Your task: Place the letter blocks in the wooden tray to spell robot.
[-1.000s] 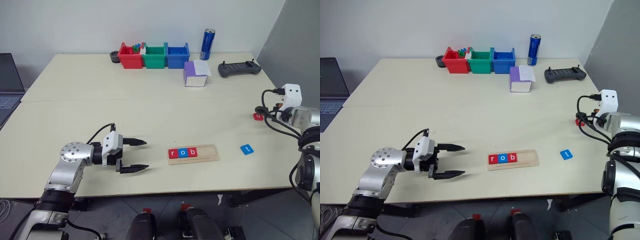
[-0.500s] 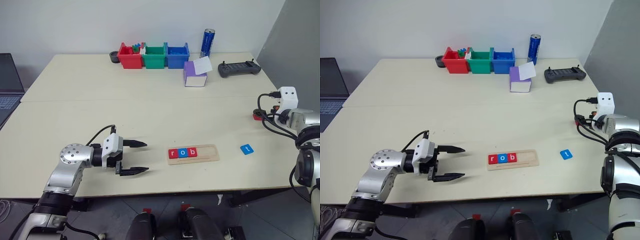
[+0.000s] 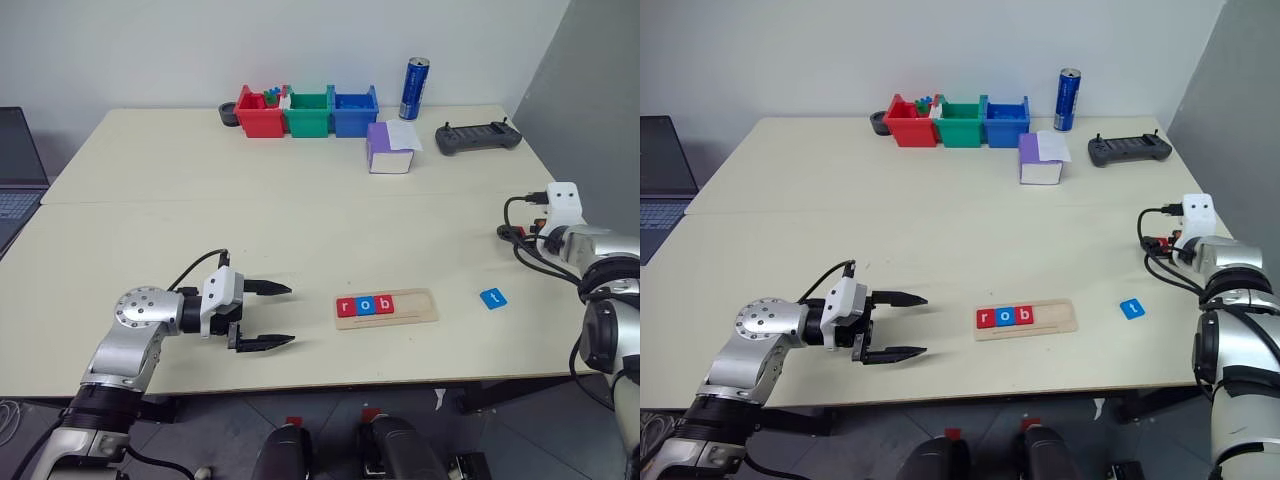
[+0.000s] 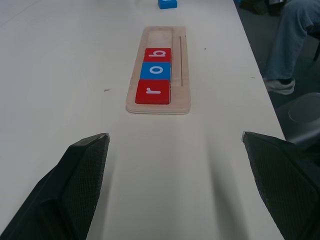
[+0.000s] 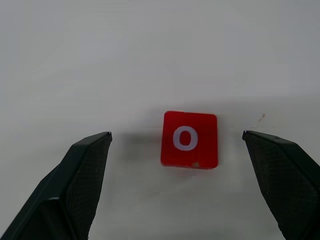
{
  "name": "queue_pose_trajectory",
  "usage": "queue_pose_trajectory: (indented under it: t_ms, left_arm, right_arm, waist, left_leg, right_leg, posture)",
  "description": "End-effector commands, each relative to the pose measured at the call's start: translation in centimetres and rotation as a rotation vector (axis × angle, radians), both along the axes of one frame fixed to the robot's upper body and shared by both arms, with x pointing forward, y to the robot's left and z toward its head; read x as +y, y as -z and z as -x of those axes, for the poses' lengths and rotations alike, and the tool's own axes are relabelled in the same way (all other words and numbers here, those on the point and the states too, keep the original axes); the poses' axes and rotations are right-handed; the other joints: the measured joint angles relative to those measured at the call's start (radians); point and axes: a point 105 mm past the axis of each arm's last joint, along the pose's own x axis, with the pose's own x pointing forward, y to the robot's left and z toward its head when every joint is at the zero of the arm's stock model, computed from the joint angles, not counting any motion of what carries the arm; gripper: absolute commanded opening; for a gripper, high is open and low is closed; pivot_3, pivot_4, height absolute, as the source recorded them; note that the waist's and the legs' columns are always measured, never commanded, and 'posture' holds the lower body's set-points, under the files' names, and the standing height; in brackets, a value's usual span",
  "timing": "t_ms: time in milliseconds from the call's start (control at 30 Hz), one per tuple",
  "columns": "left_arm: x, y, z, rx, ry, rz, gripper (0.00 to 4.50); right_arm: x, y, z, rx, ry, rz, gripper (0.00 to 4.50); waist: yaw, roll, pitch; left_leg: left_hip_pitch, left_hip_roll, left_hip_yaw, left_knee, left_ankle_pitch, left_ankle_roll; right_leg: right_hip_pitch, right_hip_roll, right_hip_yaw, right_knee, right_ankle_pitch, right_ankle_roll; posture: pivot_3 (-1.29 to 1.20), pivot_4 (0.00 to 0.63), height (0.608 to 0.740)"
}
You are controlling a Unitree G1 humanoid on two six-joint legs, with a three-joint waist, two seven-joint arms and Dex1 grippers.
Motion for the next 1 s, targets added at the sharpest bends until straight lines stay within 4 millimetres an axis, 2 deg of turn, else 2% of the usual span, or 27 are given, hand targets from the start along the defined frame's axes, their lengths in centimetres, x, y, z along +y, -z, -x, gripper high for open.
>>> queue_pose_trajectory:
  t_ms: [33,167,267,467,633,800,867,1000]
  left_arm:
    - [0.7,-1.3,0.1,-0.044,-0.019,0.004,4.50]
    - [1.1,-1.6,0.2,-0.048,-0.036,-0.004,4.50]
    - [1.3,-1.7,0.4,-0.048,-0.045,-0.006,4.50]
    - [1.4,-1.6,0.5,-0.047,-0.056,-0.005,4.50]
    - [1.2,-1.5,0.3,-0.047,-0.056,0.001,4.50]
    - [0.8,-1.4,0.1,-0.043,-0.043,0.010,4.50]
    - [0.7,-1.3,0.2,-0.039,-0.038,0.016,4.50]
    - [0.5,-1.0,0.2,-0.028,-0.023,0.019,4.50]
  right_arm:
    - [-0.4,-0.4,-0.1,-0.033,0.030,0.007,4.46]
    - [-0.3,0.3,-0.1,-0.031,0.058,-0.014,4.46]
    - [-0.2,0.5,-0.1,-0.032,0.070,-0.025,3.60]
    - [-0.4,1.0,0.1,-0.022,0.086,-0.026,1.50]
    - [-0.5,0.2,-0.1,-0.033,0.068,-0.011,1.45]
    - [-0.4,-3.8,-0.3,-0.047,-0.043,0.020,1.45]
    - [-0.4,-4.5,0.3,-0.024,-0.081,0.017,1.45]
    - [-0.4,-4.9,3.7,0.026,-0.110,0.000,1.45]
  waist:
    - [0.001,0.000,0.000]
    - [0.001,0.000,0.000]
    - [0.000,0.000,0.000]
    - [0.001,0.000,0.000]
    - [0.001,0.000,0.000]
    - [0.002,0.001,0.000]
    - [0.001,0.001,0.001]
    - [0.007,0.001,0.000]
  left_leg:
    - [0.000,0.000,0.000,0.000,0.000,0.000]
    - [0.000,0.000,0.000,0.000,0.000,0.000]
    - [0.000,0.000,0.000,0.000,0.000,0.000]
    - [0.000,0.000,0.000,0.000,0.000,0.000]
    - [0.000,0.000,0.000,0.000,0.000,0.000]
    - [0.000,0.000,0.000,0.000,0.000,0.000]
    - [0.000,0.000,0.000,0.000,0.000,0.000]
    - [0.000,0.000,-0.001,-0.001,0.000,0.000]
  right_leg:
    - [0.000,0.000,0.000,0.000,0.000,0.000]
    - [0.000,0.000,0.000,0.000,0.000,0.000]
    - [0.000,0.000,0.000,0.000,0.000,0.000]
    - [0.000,0.000,0.000,0.000,0.000,0.000]
    - [0.000,0.000,0.000,0.000,0.000,0.000]
    - [0.000,0.000,0.000,0.000,0.000,0.000]
    - [0.000,0.000,0.000,0.000,0.000,0.000]
    - [0.000,0.000,-0.001,-0.001,0.000,0.000]
  posture:
    - [0.00,0.150,0.740]
    - [0.00,0.150,0.740]
    - [0.00,0.150,0.740]
    - [0.00,0.150,0.740]
    - [0.00,0.150,0.740]
    - [0.00,0.150,0.740]
    - [0.00,0.150,0.740]
    - [0.00,0.150,0.740]
